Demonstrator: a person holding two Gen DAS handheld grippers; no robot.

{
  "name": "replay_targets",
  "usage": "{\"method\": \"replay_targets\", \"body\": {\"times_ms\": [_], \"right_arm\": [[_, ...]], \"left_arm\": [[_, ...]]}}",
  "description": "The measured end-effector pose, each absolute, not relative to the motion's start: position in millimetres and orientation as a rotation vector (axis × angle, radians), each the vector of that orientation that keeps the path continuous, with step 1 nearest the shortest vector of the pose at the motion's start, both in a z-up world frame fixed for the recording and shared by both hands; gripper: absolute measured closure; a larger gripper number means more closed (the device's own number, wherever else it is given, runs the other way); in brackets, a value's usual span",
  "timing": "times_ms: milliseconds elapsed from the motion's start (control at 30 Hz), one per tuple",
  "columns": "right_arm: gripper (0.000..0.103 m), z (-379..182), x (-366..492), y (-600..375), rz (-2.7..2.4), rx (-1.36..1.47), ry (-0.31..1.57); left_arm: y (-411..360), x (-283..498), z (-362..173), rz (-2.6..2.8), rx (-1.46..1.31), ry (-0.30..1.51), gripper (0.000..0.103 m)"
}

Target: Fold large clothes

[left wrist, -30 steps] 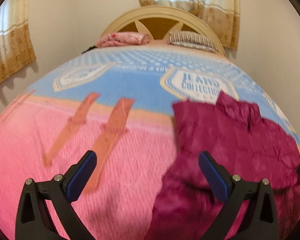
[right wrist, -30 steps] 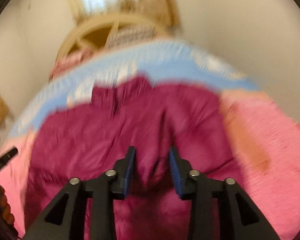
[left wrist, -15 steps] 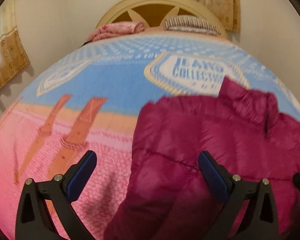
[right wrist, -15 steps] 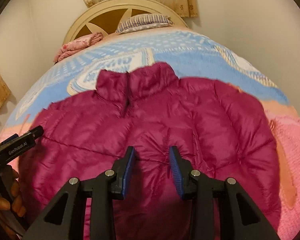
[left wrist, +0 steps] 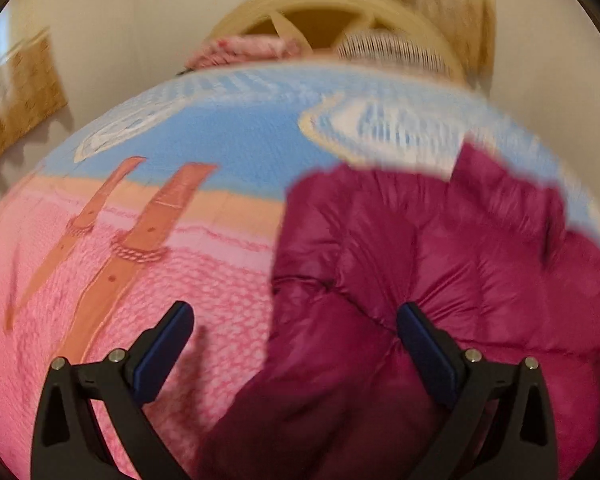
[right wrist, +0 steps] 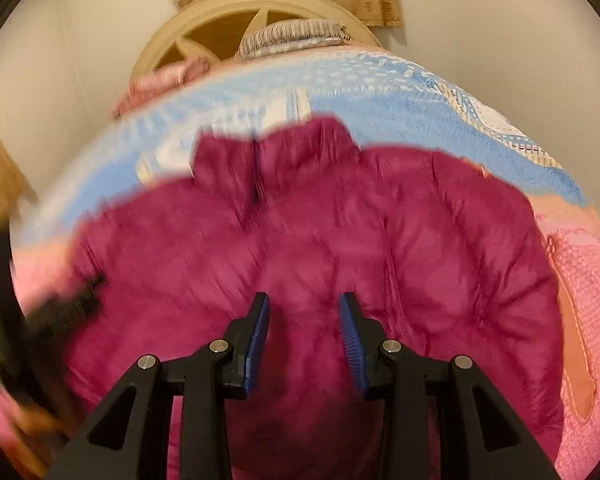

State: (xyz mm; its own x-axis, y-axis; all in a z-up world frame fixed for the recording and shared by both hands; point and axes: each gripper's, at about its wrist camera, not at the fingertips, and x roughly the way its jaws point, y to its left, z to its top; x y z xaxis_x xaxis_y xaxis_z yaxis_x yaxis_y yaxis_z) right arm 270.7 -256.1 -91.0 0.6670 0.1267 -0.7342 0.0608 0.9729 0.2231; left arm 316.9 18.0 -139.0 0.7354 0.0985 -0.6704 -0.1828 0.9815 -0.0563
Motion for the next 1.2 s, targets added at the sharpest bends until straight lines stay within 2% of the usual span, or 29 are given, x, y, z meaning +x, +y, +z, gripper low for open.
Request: {"method": "replay_targets", "body": {"times_ms": [33,67,100,133,433,700,733,800,833,900,1000,1200], "right_arm": [[0.063,-76,277,-261,0.054,0.293,0.815],[0.050,-61,288,-263,0.054,0.326,0.796],[0.030,-52,300,-263,0.048,0.342,0.796],[0.025,-47,314,-264,0.043,0.356,0.810],[0.025,-85,461,-263,-0.144,0.434,1.037],[0.026,-117,497,-263,-0.237,0.429,1.150],[0.028,-122,499,-263,-0.239,0.423,1.170],[0.050,-126,502,-265,-0.246,0.412,1.198],[0.055,-127,499,-268,-0.244,0.413,1.200],[0.086,-125,493,-275,-0.230,0.427,1.202],[0.093,-116,477,-294,-0.193,0.484,1.196],[0.095,-82,420,-317,-0.140,0.497,1.108]], "left_arm": [[21,313,-136,0.152,-0.141,0.699,0.000],[23,305,-131,0.155,-0.157,0.652,0.000],[23,304,-129,0.153,-0.155,0.637,0.000],[21,304,-129,0.152,-0.146,0.631,0.000],[20,294,-122,0.152,-0.134,0.556,0.000],[20,296,-123,0.143,-0.143,0.553,0.000],[20,296,-123,0.143,-0.143,0.556,0.000],[19,295,-123,0.144,-0.146,0.556,0.000],[20,295,-123,0.144,-0.149,0.556,0.000],[21,295,-123,0.143,-0.152,0.557,0.000],[22,296,-123,0.139,-0.159,0.560,0.000],[16,297,-120,0.082,-0.144,0.578,0.000]]}}
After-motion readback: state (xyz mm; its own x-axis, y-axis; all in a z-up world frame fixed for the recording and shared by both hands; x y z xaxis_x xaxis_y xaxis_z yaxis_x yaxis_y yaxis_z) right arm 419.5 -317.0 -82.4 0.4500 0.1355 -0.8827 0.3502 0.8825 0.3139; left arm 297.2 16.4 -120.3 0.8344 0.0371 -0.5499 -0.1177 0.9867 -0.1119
